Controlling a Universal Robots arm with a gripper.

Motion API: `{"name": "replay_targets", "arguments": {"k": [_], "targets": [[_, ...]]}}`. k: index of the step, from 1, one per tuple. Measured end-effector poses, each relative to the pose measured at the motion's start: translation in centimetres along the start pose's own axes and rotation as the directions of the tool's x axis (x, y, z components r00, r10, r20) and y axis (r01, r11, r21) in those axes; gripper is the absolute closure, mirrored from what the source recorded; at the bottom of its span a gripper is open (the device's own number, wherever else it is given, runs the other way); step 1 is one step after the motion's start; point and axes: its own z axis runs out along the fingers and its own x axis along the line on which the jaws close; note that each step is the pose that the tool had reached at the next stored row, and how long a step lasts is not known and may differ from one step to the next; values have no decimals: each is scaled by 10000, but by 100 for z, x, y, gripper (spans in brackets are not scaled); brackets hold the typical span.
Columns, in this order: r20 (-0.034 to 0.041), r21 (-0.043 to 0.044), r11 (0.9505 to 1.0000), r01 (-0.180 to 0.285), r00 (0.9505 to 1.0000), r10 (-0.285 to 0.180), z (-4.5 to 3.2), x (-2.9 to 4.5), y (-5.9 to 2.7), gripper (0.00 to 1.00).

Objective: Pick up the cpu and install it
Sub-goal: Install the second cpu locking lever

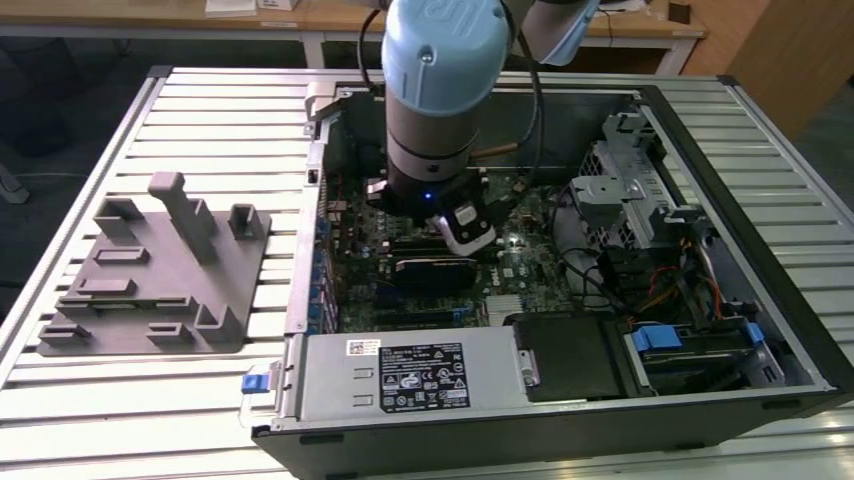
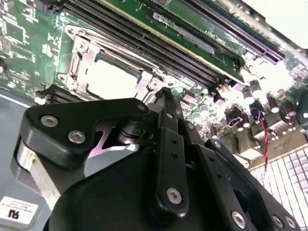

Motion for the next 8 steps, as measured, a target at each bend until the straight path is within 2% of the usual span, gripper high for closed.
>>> {"name": "replay_targets", "arguments": {"k": [2, 3, 8], "targets": [[25, 119, 9999, -63, 10000, 63, -34, -5, 14, 89], [41, 207, 9997, -103, 9999, 102, -45, -7, 18, 89], [150, 875, 9956, -328, 9994, 316, -63, -26, 32, 89]]}}
